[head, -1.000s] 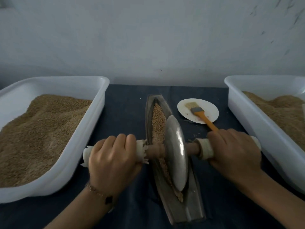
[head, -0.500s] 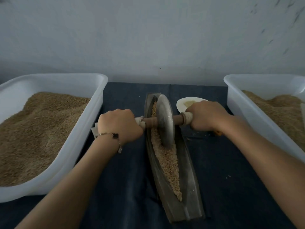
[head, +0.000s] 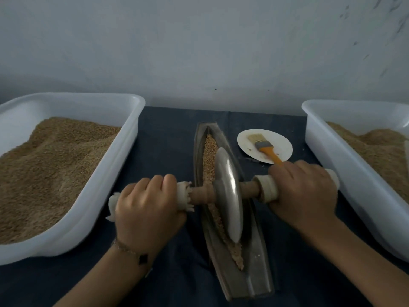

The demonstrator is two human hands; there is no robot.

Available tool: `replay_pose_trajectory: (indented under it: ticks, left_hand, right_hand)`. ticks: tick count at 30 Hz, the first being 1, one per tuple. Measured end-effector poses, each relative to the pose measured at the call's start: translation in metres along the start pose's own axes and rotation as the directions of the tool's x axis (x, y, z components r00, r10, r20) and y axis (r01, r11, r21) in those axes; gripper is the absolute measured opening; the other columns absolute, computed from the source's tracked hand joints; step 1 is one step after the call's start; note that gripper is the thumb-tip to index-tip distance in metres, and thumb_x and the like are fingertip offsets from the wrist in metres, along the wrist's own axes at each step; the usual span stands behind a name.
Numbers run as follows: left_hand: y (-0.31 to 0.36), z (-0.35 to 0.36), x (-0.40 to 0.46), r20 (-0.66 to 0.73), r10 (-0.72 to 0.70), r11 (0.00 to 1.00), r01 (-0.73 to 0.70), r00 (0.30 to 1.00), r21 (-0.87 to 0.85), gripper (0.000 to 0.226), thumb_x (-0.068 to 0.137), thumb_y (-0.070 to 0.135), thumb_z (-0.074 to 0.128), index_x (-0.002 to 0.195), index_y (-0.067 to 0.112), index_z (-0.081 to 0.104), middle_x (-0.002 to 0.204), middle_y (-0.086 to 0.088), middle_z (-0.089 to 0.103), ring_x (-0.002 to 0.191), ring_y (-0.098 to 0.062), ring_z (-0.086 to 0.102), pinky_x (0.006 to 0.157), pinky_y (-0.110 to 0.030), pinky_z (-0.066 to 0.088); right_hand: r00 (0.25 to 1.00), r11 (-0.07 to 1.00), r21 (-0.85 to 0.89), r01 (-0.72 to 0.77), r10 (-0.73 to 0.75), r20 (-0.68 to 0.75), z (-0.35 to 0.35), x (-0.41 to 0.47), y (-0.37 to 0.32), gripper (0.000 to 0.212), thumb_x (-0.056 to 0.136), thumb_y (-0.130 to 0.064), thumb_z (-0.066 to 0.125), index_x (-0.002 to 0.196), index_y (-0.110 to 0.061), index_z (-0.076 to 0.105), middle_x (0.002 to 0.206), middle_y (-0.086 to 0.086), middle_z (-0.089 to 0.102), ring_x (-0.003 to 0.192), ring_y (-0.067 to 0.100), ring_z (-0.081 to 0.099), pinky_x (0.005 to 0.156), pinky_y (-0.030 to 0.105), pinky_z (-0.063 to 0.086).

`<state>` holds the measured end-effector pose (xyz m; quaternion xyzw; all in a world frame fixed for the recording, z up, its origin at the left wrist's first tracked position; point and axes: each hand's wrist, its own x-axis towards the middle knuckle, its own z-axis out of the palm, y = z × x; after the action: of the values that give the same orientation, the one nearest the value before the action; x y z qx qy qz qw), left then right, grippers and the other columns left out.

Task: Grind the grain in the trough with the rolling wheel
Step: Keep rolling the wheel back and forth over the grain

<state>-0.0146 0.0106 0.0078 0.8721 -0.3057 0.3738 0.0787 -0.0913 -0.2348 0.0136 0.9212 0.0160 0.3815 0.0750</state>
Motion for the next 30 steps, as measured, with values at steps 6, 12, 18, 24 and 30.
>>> replay_pose_trajectory:
  ticks: [6,12,18,24,30]
  left_hand:
    - [-0.014,0.026,0.074,0.401,-0.082,0.994,0.047,0.912,0.095,0.032,0.076,0.048,0.052,0.06,0.022,0.044,0.055,0.008,0.044,0.049,-0.01,0.041,0.047,-0.022,0.024]
    - [-0.021,0.041,0.109,0.531,-0.077,0.996,0.046,0.844,0.071,0.037,0.08,0.053,0.046,0.063,0.022,0.053,0.058,0.006,0.053,0.052,-0.011,0.049,0.049,-0.022,0.03]
    - [-0.005,0.013,0.027,0.098,-0.005,1.0,0.003,0.995,0.019,0.024,0.069,0.022,0.07,0.06,0.014,0.049,0.053,-0.002,0.049,0.045,-0.02,0.045,0.049,-0.025,0.031]
    - [-0.004,-0.001,-0.025,-0.094,0.008,0.999,-0.011,0.996,-0.032,0.028,0.087,0.025,0.045,0.064,0.013,0.055,0.057,-0.002,0.05,0.048,-0.021,0.046,0.05,-0.03,0.033]
    - [-0.01,0.014,0.013,0.214,-0.079,0.991,0.1,0.974,-0.088,0.025,0.063,0.021,0.072,0.059,0.019,0.048,0.053,0.004,0.048,0.044,-0.018,0.045,0.047,-0.024,0.029]
  right_hand:
    - [0.828,0.982,-0.013,-0.186,0.163,0.537,0.04,0.046,0.027,0.021,0.068,-0.03,0.058,0.066,-0.027,0.038,0.06,-0.012,0.036,0.06,0.023,0.043,0.051,0.026,0.024]
    - [0.701,0.925,0.064,-0.375,0.238,0.673,0.048,0.062,0.028,0.008,0.068,-0.027,0.055,0.071,-0.025,0.048,0.07,-0.008,0.05,0.071,0.025,0.055,0.054,0.028,0.03]
    - [0.971,0.985,-0.033,-0.169,0.172,0.168,0.013,0.014,-0.008,0.024,0.065,-0.006,0.072,0.084,-0.01,0.058,0.073,0.009,0.058,0.066,0.03,0.053,0.059,0.033,0.033]
    - [0.988,0.995,-0.079,0.055,-0.065,-0.139,-0.017,-0.017,-0.012,0.027,0.075,-0.007,0.053,0.101,-0.011,0.055,0.085,0.01,0.061,0.079,0.027,0.05,0.074,0.036,0.035]
    - [0.997,1.0,-0.004,-0.003,0.003,0.079,0.012,0.023,0.001,0.027,0.049,-0.009,0.078,0.066,-0.013,0.057,0.062,0.004,0.058,0.056,0.024,0.051,0.053,0.03,0.034]
